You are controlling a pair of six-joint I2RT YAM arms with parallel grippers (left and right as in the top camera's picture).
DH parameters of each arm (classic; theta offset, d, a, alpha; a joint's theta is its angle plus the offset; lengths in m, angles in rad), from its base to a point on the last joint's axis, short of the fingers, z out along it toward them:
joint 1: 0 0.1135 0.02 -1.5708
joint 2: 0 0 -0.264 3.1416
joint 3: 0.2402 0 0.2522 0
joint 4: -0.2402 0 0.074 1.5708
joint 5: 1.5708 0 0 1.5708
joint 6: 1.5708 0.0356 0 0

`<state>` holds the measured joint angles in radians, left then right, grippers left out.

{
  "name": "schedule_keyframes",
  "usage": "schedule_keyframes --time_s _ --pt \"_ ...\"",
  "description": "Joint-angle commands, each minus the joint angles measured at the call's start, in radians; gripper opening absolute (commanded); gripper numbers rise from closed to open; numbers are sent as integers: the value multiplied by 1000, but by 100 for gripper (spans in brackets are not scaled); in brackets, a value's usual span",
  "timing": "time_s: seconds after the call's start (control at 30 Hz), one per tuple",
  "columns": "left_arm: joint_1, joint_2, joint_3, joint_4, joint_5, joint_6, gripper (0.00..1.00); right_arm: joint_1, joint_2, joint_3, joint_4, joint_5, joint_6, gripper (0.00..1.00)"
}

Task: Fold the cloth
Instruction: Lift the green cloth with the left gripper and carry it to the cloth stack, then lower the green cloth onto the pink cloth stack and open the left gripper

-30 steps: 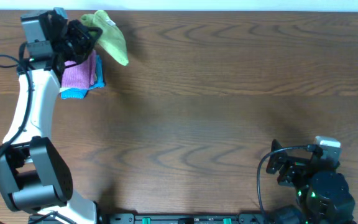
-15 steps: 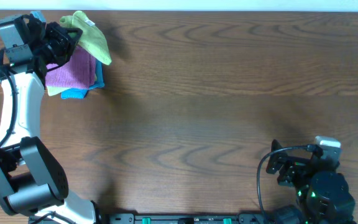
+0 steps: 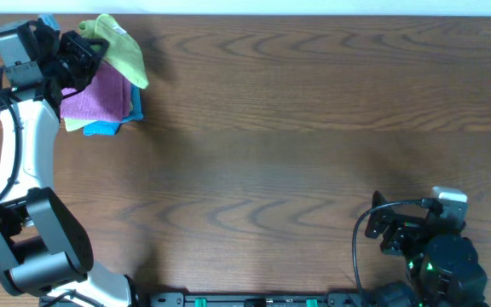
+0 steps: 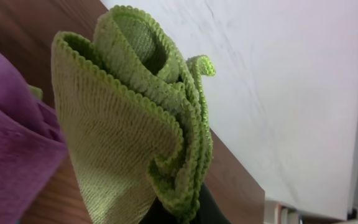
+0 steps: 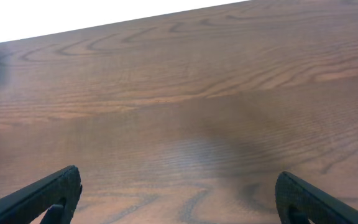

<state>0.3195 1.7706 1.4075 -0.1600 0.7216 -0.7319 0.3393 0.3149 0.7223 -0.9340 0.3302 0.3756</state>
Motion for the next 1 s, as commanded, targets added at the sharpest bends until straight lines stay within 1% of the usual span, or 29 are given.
schedule_keyframes --time_s 0.0,0.47,0.57,0.83,0.97 --pt "18 -16 28 -2 -19 32 6 -7 -3 -6 -2 10 13 99" --pt "40 39 28 -53 -26 82 6 -7 -3 -6 -2 10 13 99" --pt "53 47 28 -67 -26 109 6 -7 -3 -6 -2 10 13 99" --pt "86 47 28 -136 -83 182 6 -7 -3 -6 -2 10 13 99" --pt "87 47 28 -189 -144 215 6 -7 -3 -6 -2 10 13 99"
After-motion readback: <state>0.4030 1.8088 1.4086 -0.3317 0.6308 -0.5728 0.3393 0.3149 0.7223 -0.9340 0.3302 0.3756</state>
